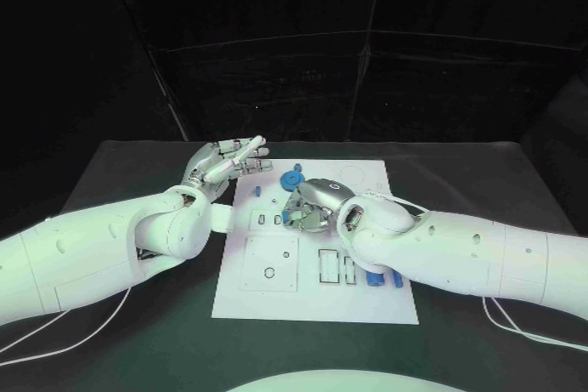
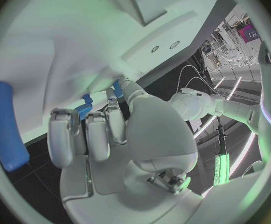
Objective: Assemble the parts on the task board
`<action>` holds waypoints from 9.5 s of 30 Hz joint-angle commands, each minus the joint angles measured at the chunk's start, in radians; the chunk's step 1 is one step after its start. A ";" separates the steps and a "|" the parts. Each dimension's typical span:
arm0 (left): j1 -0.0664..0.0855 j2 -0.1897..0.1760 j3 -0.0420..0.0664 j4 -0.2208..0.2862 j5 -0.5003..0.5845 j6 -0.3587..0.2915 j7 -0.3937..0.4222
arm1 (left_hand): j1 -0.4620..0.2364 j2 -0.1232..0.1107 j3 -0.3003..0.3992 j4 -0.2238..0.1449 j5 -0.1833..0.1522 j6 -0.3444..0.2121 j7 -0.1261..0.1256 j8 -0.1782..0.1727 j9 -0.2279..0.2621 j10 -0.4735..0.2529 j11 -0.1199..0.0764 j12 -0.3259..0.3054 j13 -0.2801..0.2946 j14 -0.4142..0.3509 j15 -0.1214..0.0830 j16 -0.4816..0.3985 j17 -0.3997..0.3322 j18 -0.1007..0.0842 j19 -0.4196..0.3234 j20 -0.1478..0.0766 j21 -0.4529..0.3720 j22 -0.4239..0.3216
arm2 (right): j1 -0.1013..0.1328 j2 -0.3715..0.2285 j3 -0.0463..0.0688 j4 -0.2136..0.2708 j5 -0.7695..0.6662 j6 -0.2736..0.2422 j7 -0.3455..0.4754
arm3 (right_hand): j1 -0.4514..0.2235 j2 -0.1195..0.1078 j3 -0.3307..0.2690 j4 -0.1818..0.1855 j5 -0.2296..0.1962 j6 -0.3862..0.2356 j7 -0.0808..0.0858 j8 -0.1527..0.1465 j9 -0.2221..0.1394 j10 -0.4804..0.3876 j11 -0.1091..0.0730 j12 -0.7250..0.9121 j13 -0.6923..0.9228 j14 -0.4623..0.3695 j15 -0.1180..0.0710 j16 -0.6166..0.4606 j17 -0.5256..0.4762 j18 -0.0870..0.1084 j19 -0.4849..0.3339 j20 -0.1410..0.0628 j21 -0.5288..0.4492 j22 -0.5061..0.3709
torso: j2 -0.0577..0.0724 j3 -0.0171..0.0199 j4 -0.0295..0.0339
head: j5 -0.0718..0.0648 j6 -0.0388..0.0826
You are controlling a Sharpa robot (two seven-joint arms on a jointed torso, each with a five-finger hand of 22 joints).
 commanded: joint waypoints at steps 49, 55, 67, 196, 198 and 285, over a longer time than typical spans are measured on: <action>0.002 0.002 0.001 -0.001 -0.003 0.024 -0.007 | 0.007 0.004 -0.003 -0.004 0.000 0.002 0.035 -0.007 -0.001 0.001 0.004 -0.007 -0.001 -0.004 0.002 -0.006 0.001 0.010 -0.009 0.000 -0.008 -0.003 | -0.004 -0.004 -0.004 0.002 -0.003 -0.032 -0.009 | -0.060 -0.056 -0.088 0.047 -0.013 -0.146 0.038 -0.050 -0.016 -0.048 0.035 -0.053 0.033 0.077 0.036 -0.013 0.141 -0.014 0.007 0.028 -0.006 0.127 | 0.000 0.0004 0.0000 | -0.002 -0.003; 0.002 0.002 0.001 -0.003 -0.003 0.024 -0.008 | 0.007 0.004 -0.003 -0.004 0.000 0.002 0.035 -0.007 -0.001 0.001 0.004 -0.007 -0.001 -0.004 0.002 -0.006 0.001 0.010 -0.009 0.000 -0.008 -0.003 | -0.004 -0.012 -0.004 0.010 0.002 -0.070 0.030 | -0.054 -0.058 -0.101 0.053 -0.014 -0.171 0.044 -0.048 -0.019 -0.061 0.040 -0.067 0.019 0.077 0.041 -0.012 0.143 -0.013 0.005 0.033 -0.007 0.124 | -0.001 0.0008 0.0001 | -0.001 -0.003; 0.002 0.000 0.001 -0.011 -0.042 0.025 -0.028 | 0.006 0.007 -0.008 -0.009 0.000 0.022 0.030 -0.005 0.001 0.008 0.000 -0.006 0.000 0.019 -0.006 0.000 0.007 0.015 0.036 -0.006 0.014 0.005 | -0.004 -0.061 -0.004 0.070 0.025 -0.170 0.125 | -0.045 -0.056 -0.104 0.053 -0.011 -0.173 0.045 -0.044 -0.019 -0.060 0.041 -0.066 0.019 0.077 0.042 -0.011 0.146 -0.013 0.006 0.035 -0.007 0.126 | -0.002 0.0006 -0.0014 | 0.002 0.002; 0.223 0.353 -0.156 -0.260 -1.015 0.554 -1.129 | -0.007 0.103 -0.162 0.028 0.003 0.089 -0.137 0.461 0.410 0.339 -0.207 1.026 0.913 0.613 -0.235 1.436 1.433 -0.111 0.701 -0.238 1.130 1.158 | 0.161 -0.302 0.005 0.056 0.824 0.058 0.450 | 0.041 0.014 -0.143 0.024 0.070 -0.145 0.028 0.016 -0.015 -0.173 0.022 -0.234 -0.139 0.012 0.021 -0.232 -0.146 0.057 -0.208 0.016 -0.201 -0.210 | -0.079 0.0148 -0.0042 | 0.041 -0.083; 0.223 0.353 -0.156 -0.260 -1.013 0.554 -1.129 | 0.019 0.109 -0.140 0.011 0.005 0.085 -0.140 0.461 0.413 0.338 -0.209 1.023 0.912 0.613 -0.238 1.436 1.433 -0.111 0.701 -0.240 1.130 1.159 | 0.161 -0.301 0.005 0.055 0.824 0.059 0.450 | 0.041 0.014 -0.143 0.023 0.070 -0.145 0.027 0.016 -0.015 -0.172 0.022 -0.233 -0.138 0.012 0.021 -0.232 -0.146 0.057 -0.208 0.016 -0.201 -0.210 | -0.079 0.0146 -0.0042 | 0.041 -0.083; 0.157 0.231 -0.157 -0.144 -1.118 0.357 -1.091 | -0.110 -0.151 0.747 -0.199 0.019 0.051 -0.142 0.533 0.538 0.366 -0.216 0.981 0.883 0.613 -0.244 1.436 1.433 -0.111 0.703 -0.246 1.125 1.168 | 0.160 -0.299 0.005 0.025 0.824 0.073 0.458 | 0.017 0.014 -0.161 0.036 0.073 -0.147 0.027 0.023 -0.015 -0.170 0.021 -0.232 -0.142 0.016 0.020 -0.238 -0.145 0.057 -0.203 0.015 -0.209 -0.216 | -0.079 0.0148 -0.0034 | 0.053 -0.105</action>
